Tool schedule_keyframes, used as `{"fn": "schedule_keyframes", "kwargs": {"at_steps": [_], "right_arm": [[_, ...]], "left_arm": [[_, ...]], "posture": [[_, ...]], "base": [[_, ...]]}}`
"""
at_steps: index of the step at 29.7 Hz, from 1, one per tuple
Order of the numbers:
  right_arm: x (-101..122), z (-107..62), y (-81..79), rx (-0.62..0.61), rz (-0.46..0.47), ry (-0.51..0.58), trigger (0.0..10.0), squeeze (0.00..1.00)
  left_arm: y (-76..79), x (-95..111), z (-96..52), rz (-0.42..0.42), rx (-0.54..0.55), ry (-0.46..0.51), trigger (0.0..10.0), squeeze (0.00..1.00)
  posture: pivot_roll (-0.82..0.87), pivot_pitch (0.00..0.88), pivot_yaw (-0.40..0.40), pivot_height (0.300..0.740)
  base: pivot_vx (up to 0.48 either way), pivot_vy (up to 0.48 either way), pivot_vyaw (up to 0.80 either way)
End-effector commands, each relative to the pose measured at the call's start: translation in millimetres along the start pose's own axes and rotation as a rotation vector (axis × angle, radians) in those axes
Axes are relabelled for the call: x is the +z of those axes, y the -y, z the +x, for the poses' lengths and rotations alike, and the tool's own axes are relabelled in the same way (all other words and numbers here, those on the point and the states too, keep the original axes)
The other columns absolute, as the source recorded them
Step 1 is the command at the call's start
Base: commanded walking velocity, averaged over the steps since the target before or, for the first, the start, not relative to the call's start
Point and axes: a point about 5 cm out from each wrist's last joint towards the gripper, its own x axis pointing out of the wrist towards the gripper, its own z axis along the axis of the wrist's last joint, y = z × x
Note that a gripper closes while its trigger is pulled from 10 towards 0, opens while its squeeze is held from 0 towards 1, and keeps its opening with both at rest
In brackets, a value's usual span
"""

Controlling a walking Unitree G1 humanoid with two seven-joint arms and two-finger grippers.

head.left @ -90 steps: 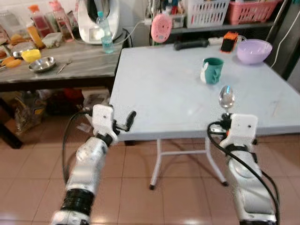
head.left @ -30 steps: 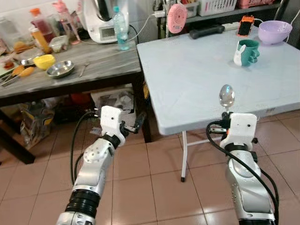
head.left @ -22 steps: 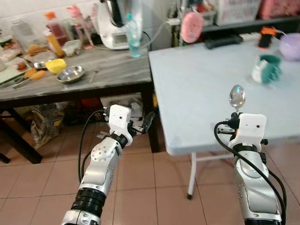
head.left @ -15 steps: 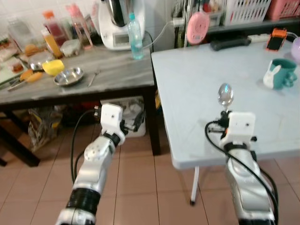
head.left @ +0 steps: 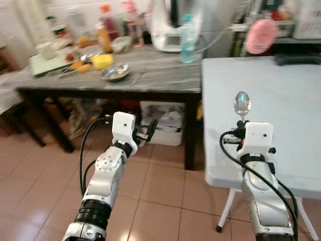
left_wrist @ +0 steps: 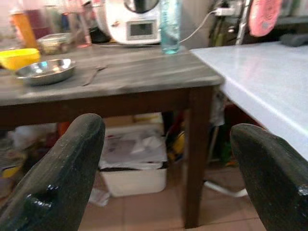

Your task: Setting the table

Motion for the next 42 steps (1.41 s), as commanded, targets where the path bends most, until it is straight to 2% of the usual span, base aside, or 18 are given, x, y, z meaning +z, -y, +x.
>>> {"fn": "schedule_keyframes", "kwargs": {"at_steps": [1,19,42], "right_arm": [[3.0,2.1,-2.6,0.004,0.011,0.014,10.0,0.0],[1.2,1.6,-5.5,-0.006,0.028,0.01,10.0,0.0],[1.8,3.4,-2.1,-0.021,0.019,0.018,10.0,0.0]], "left_arm": [[-2.0,0.7,1.7,0.009,0.01,-0.011,10.0,0.0],[-2.0,1.2,-0.2,0.04,-0.014,-0.011,10.0,0.0],[1.4,0.4,3.8,0.047,-0.032,-0.015,10.0,0.0]], "posture": [[-0.12,0.0,0.116,0.74],[-0.11,0.0,0.119,0.74],[-0.12,0.0,0.119,0.74]], "base": [[0.0,0.0,0.0],[0.0,0.365,0.0],[0.0,0.48,0.0]]}}
